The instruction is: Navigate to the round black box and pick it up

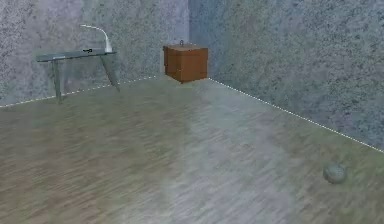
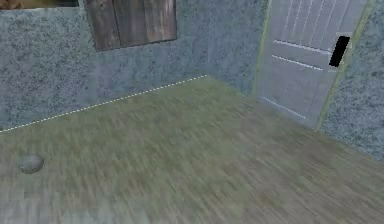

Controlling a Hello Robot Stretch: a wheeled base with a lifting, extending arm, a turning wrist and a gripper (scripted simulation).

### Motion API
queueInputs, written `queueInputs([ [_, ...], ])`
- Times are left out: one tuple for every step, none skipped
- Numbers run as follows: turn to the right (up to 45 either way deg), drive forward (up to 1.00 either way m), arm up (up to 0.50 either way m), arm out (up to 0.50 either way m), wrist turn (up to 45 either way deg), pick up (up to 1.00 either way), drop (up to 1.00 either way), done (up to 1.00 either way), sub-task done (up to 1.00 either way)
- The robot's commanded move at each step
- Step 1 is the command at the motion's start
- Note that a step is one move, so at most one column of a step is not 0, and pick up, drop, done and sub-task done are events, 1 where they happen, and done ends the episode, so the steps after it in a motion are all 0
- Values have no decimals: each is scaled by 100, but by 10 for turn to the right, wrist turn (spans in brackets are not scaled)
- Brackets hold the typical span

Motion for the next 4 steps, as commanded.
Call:
queueInputs([
  [-360,0,0,0,0,0,0,0,0],
  [0,85,0,0,0,0,0,0,0],
  [-300,0,0,0,0,0,0,0,0],
  [0,100,0,0,0,0,0,0,0],
])
